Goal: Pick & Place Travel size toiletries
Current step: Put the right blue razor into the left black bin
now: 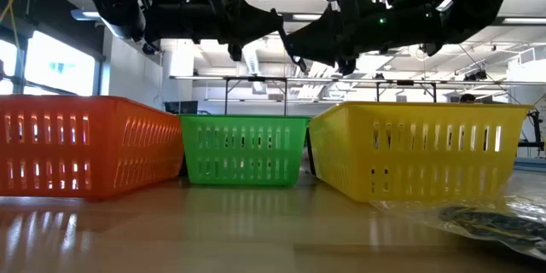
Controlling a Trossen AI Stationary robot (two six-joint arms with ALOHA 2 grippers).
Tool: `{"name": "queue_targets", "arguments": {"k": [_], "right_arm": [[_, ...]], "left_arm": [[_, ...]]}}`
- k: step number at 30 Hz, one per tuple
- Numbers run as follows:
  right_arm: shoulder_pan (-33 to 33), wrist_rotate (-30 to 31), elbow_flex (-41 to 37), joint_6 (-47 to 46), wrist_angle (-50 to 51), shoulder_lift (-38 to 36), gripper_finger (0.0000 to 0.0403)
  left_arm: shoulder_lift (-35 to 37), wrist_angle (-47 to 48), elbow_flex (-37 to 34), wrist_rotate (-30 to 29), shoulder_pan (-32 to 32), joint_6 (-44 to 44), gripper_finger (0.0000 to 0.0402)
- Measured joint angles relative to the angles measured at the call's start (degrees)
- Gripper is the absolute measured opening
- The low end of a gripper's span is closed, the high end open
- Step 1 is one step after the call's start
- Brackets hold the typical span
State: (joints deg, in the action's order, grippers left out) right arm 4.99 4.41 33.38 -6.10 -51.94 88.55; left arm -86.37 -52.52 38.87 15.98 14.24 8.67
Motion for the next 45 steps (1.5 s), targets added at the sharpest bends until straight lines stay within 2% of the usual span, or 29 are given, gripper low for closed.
{"name": "queue_targets", "arguments": {"k": [6,12,17,22,30,37,45], "right_arm": [[0.0,0.3,0.0,-1.2,3.7,-2.9,0.0293],[0.0,1.7,0.0,0.5,14.1,-11.3,0.0336],[0.0,4.3,0.0,2.3,23.3,-18.0,0.0333],[0.0,7.7,0.0,2.4,29.8,-21.8,0.0318],[0.0,7.9,0.0,2.3,30.9,-22.4,0.0297],[0.0,8.3,0.0,2.3,30.8,-22.4,0.0290],[0.0,10.3,0.0,2.3,31.3,-22.4,0.0290]], "left_arm": [[0.0,0.1,0.0,0.2,0.0,0.2,0.0028],[0.0,0.3,0.0,1.5,0.0,0.3,0.0027],[0.3,3.2,0.0,2.2,0.0,0.6,0.0027],[4.7,12.2,0.0,2.7,0.0,0.6,0.0027],[16.0,30.7,0.1,2.5,0.0,0.9,0.0027],[27.0,50.2,0.1,2.3,0.0,7.3,0.0027],[31.1,65.8,0.1,2.3,0.0,11.7,0.0027]]}}
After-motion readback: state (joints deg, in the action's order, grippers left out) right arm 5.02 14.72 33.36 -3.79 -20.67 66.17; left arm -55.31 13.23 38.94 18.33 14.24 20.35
